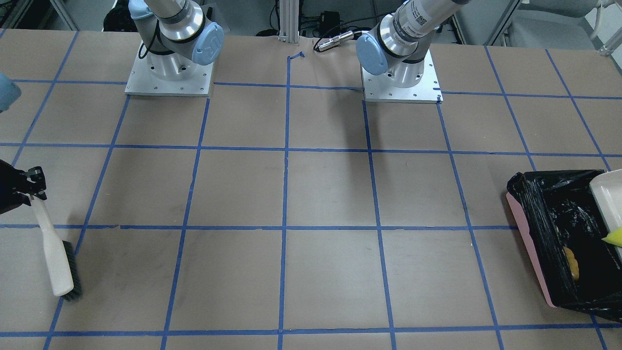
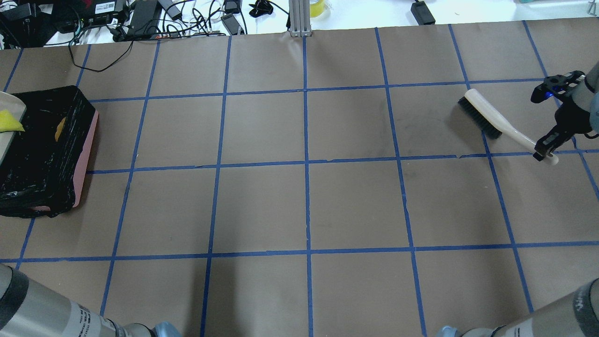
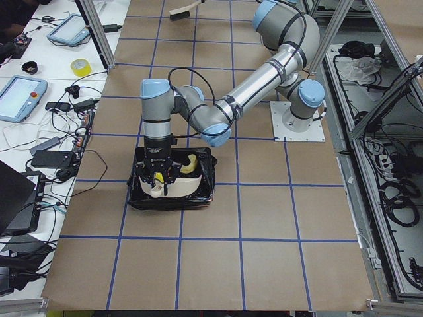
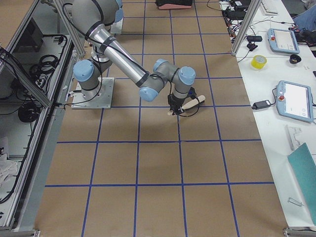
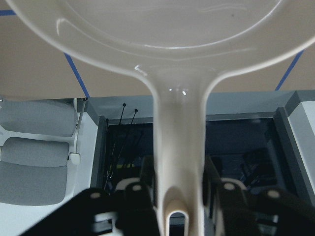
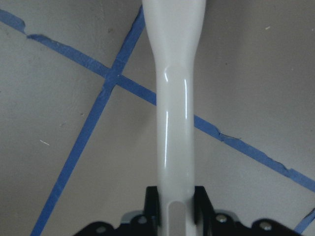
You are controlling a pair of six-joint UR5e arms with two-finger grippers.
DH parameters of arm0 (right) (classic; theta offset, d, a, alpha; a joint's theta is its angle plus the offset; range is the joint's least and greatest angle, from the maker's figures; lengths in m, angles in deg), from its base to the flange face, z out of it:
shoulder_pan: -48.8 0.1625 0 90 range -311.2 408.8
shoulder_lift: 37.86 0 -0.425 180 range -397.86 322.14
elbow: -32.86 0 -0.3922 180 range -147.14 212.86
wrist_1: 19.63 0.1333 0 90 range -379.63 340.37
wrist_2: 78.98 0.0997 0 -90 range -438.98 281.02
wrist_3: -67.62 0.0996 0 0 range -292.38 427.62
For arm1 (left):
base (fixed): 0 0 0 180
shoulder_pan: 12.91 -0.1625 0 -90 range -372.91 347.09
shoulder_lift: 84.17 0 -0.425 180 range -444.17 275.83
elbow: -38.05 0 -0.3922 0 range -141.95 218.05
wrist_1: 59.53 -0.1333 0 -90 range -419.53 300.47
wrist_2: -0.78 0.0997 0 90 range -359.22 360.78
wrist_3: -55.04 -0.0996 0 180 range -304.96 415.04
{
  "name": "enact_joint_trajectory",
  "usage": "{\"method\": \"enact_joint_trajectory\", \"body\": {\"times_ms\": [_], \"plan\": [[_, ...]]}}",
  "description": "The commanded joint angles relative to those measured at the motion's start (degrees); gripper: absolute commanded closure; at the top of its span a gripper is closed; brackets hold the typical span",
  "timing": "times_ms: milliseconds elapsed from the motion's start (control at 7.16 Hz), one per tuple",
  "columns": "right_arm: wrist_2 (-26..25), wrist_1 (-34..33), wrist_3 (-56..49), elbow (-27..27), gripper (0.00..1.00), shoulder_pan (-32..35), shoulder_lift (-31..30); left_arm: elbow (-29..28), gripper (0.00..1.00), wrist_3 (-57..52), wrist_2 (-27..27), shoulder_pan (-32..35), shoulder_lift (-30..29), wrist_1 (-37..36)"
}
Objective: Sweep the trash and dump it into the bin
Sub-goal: 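Tilt the dustpan over the bin with the left gripper to dump the items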
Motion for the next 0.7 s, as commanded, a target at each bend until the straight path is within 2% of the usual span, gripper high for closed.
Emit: {"method": "enact_joint_trajectory", "body": {"times_ms": [0, 140, 419, 559], "plan": [[0.07, 0.05, 0.12, -0.04, 0.85, 0.08, -0.03, 1.68, 1.0, -0.79, 1.42, 2.05, 1.02, -4.75], [0.5, -0.39, 0.73, -0.21, 0.84, 0.08, 0.4, 4.04, 1.0, -2.1, 5.61, 5.55, 1.64, -9.39], [0.77, -0.39, 0.73, -0.13, 0.59, 0.08, 0.14, 11.67, 1.0, -6.65, 6.0, 6.99, 2.61, -25.69], [0.95, -0.39, 0.56, 0.05, 0.31, 0.08, 0.4, 13.8, 1.0, -8.42, 6.0, 6.99, 2.79, -30.13]]}}
